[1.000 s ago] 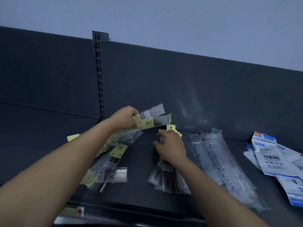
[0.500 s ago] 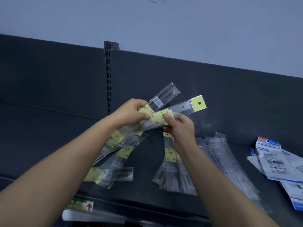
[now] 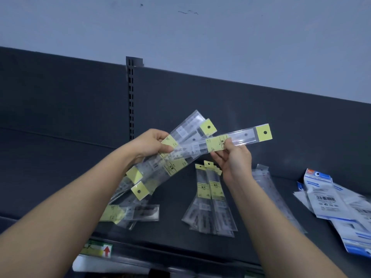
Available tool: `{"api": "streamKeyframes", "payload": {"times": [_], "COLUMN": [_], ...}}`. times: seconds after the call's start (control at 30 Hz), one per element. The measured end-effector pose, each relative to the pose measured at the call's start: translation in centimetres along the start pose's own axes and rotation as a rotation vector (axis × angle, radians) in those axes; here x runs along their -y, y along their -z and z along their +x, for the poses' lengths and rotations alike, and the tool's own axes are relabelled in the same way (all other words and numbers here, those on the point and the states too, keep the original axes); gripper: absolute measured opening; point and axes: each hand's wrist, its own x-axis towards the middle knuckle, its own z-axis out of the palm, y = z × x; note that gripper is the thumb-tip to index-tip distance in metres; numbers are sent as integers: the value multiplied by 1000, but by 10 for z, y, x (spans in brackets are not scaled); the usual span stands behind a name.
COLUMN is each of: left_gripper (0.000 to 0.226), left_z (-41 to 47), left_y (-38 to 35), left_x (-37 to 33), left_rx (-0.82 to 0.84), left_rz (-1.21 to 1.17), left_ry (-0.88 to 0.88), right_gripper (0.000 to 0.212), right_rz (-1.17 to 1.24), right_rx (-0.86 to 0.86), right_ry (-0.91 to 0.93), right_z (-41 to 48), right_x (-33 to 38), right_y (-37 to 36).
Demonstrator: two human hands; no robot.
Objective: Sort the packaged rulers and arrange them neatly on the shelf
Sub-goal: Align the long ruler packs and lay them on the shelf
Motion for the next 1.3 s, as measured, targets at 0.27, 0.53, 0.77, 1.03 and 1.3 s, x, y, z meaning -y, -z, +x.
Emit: {"api": "streamKeyframes", "payload": {"times": [0.27, 0.53, 0.77, 1.03, 1.3], "left_gripper": [18, 17, 8, 11, 21], "left_z": [-1, -3, -6, -10, -18], "left_y": [-7, -8, -8, -12, -8], "left_x": [-2, 2, 1, -16, -44], "left_rx": [-75, 89, -99, -11, 53], "left_rz": [-163, -88, 39, 261, 339], "left_ry": [-5, -6, 37, -85, -230], "right_gripper": [7, 27, 11, 11, 43], "right_rz": [35, 339, -171, -1218, -1478], "right_rx": [-91, -76, -123, 342, 438], "right_ry": [-16, -65, 109, 813, 1144], "right_z": [7, 12, 8, 0, -3], "right_x": [-2, 6, 3, -22, -15], "right_y": [7, 7, 3, -13, -21]}}
